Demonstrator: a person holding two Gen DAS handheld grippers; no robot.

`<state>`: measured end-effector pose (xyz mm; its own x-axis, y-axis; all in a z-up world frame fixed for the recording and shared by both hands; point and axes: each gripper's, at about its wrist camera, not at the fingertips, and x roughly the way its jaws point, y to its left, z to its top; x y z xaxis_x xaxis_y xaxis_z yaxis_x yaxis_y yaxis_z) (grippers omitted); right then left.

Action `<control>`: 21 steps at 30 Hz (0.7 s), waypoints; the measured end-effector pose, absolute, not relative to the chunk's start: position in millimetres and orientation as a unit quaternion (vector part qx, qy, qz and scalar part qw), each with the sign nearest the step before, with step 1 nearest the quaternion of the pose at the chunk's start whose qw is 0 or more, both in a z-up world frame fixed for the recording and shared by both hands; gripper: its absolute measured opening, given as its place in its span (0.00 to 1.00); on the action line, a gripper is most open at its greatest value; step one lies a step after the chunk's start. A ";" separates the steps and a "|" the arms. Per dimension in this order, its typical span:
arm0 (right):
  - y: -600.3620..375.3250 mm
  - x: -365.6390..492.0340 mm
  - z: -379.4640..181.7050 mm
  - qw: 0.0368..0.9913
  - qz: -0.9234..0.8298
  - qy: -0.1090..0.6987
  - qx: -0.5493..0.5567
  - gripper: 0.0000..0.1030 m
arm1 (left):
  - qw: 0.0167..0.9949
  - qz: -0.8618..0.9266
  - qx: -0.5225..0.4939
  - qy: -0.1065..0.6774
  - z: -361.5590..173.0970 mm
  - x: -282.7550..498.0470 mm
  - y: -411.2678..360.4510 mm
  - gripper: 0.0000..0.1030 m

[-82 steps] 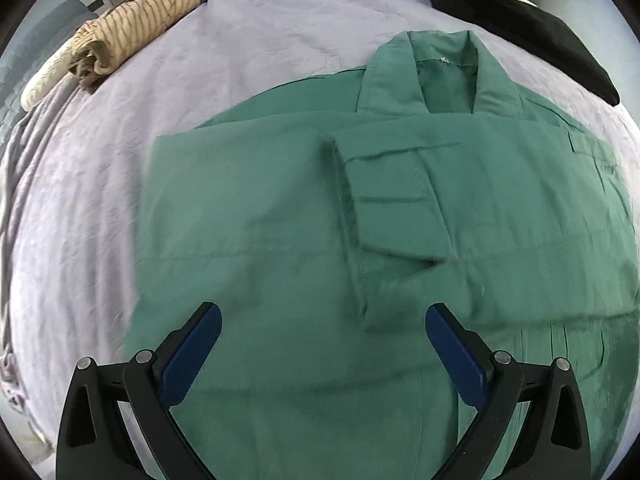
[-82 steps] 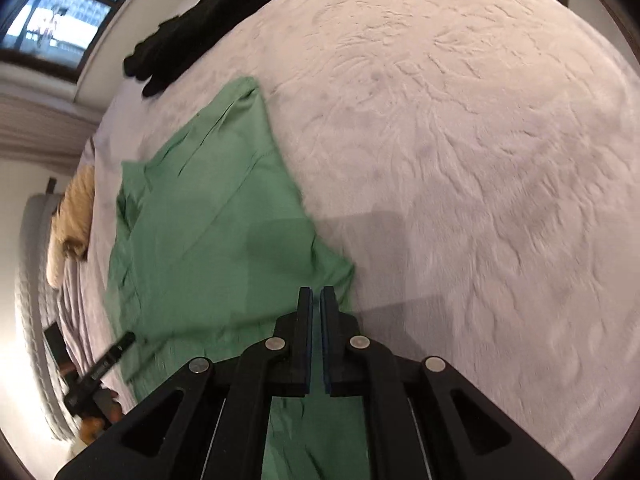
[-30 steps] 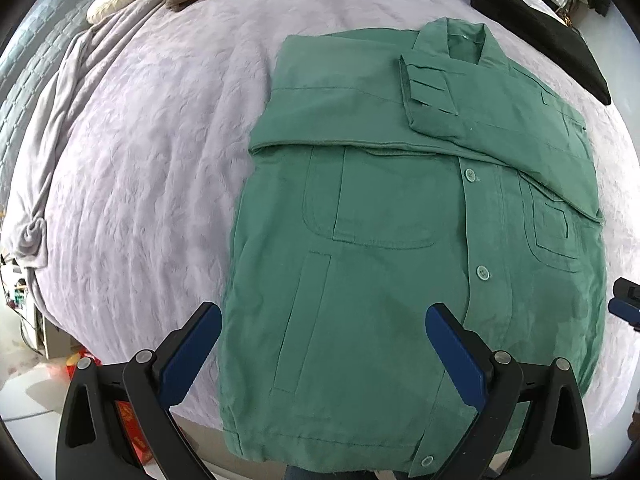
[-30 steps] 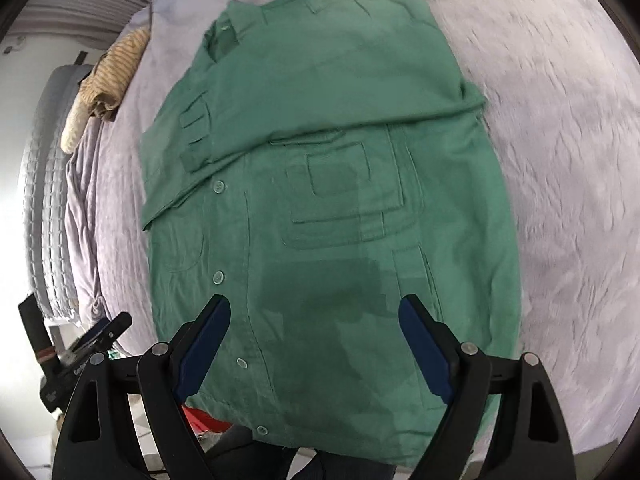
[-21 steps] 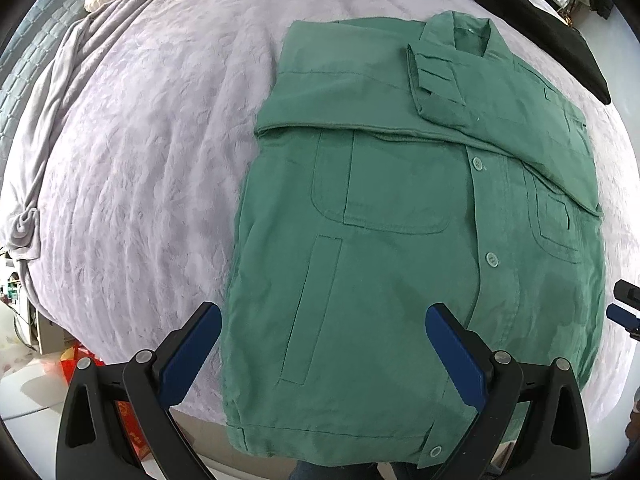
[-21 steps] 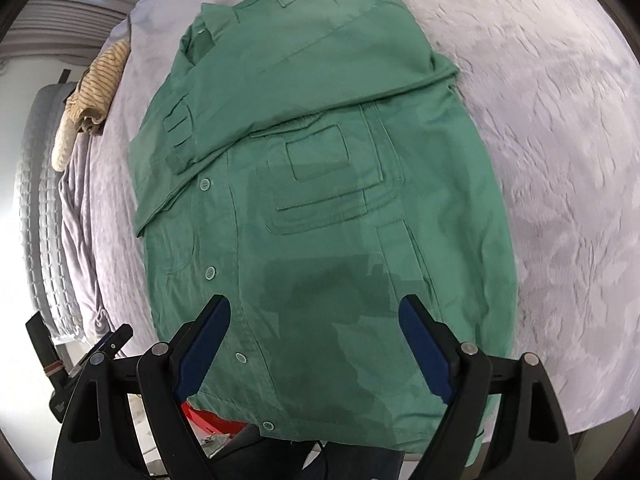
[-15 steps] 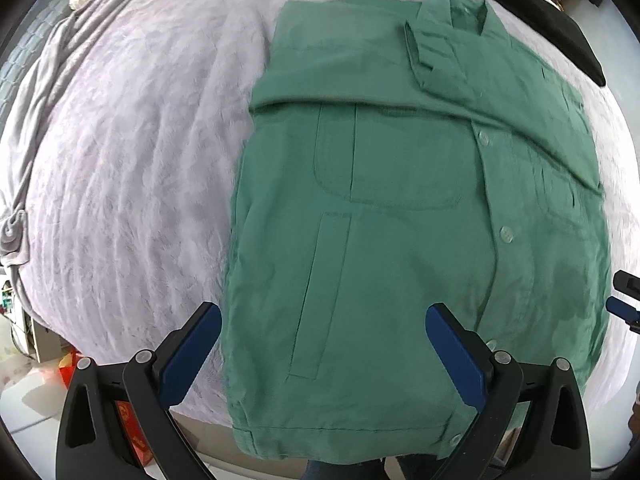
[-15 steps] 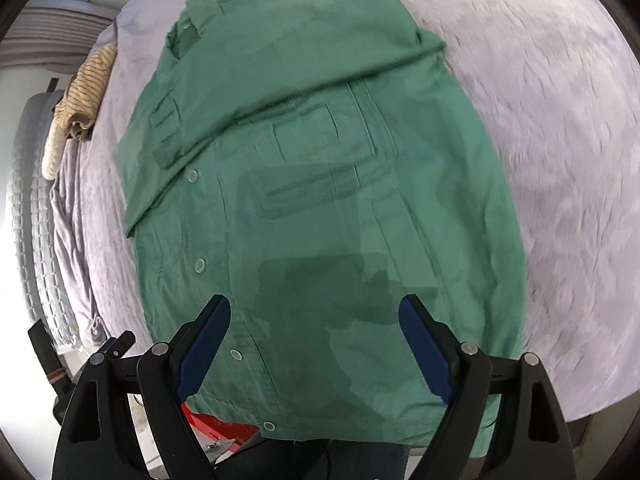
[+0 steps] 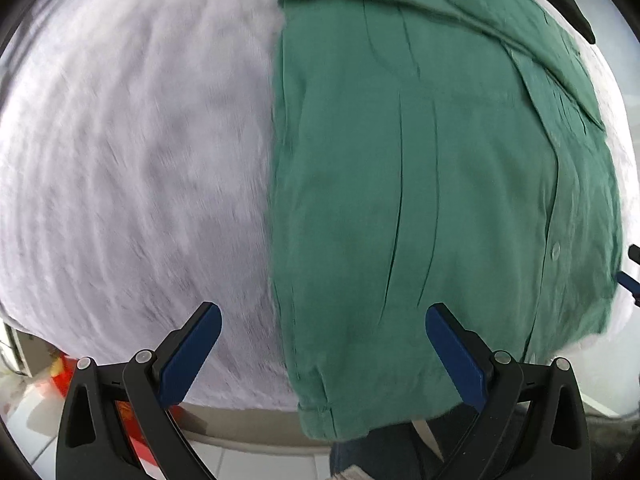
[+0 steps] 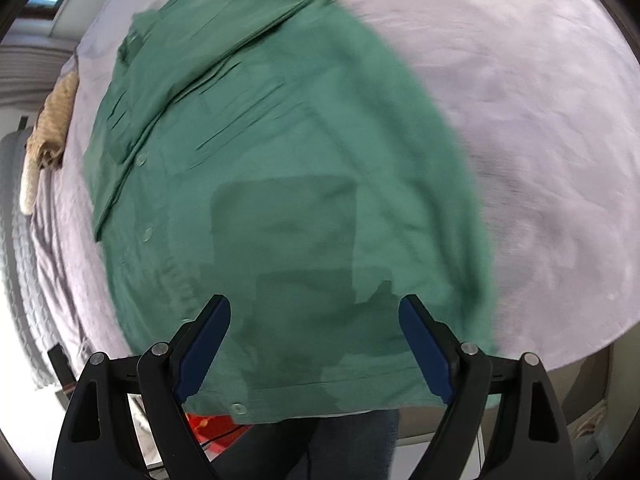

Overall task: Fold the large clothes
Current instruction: 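Move both grippers to the jacket hem and grasp it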

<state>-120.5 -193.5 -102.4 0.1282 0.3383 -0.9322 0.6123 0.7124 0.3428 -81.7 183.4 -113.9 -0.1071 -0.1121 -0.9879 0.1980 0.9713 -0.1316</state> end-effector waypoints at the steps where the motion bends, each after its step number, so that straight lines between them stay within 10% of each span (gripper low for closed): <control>1: -201.2 -127.4 -101.3 0.660 -0.120 0.649 0.358 0.86 | 0.659 -0.124 0.022 0.741 -118.6 -85.9 186.4 1.00; 21: -212.6 -171.1 -134.9 0.621 -0.059 0.640 0.449 0.86 | 0.602 -0.179 -0.023 0.778 -158.3 -136.8 176.0 1.00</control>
<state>-171.1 -212.6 -134.9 0.1730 0.5011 -0.8479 0.6484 0.5901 0.4810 -136.8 176.0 -158.3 -0.2749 -0.2514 -0.9280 0.1789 0.9350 -0.3063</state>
